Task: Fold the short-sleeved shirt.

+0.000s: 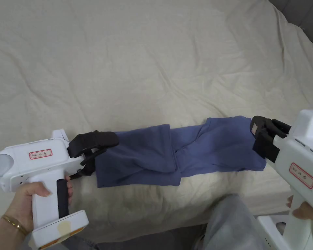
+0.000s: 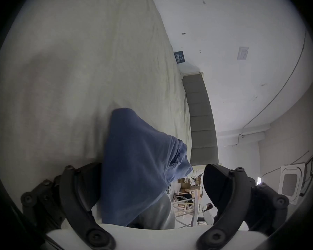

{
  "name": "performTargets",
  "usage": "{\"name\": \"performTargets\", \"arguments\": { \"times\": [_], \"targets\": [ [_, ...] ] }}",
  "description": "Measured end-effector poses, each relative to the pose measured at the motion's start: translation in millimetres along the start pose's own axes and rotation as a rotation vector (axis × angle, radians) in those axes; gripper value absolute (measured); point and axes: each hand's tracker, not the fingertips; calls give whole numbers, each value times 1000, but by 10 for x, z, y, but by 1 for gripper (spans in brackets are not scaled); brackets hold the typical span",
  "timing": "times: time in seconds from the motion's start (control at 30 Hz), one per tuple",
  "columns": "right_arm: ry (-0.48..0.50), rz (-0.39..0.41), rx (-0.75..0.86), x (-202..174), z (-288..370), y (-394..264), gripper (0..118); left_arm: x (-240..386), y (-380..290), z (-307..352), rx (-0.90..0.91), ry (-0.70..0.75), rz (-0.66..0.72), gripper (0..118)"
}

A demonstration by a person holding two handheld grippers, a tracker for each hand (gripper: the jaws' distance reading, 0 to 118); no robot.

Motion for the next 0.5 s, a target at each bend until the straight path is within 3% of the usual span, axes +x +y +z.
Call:
{"name": "performTargets", "arguments": {
  "times": [0.03,0.07,0.1,0.13,0.2,0.27,0.33,0.5],
  "targets": [
    [1,1,-2,-4,1,-2,2,21,3,-36,-5,-1,-12,100],
    [1,4,-4,-15,7,0,2,50,21,-73,-10,12,-22,83],
    [-1,6,-6,-23,10,0,2,62,40,-92,1,56,-26,51],
    [-1,7,-7,-27,13,-2,2,74,51,-102,24,129,-21,10],
    [1,4,-7,-21,19,-13,2,69,49,-193,42,324,-37,10],
    [1,5,-8,-22,31,-21,2,97,38,-145,63,210,38,10],
    [1,8,-10,-27,46,-23,2,209,43,-168,55,318,38,10],
    [3,8,-12,-21,65,-9,2,492,139,24,150,334,16,9]
  ]
}}
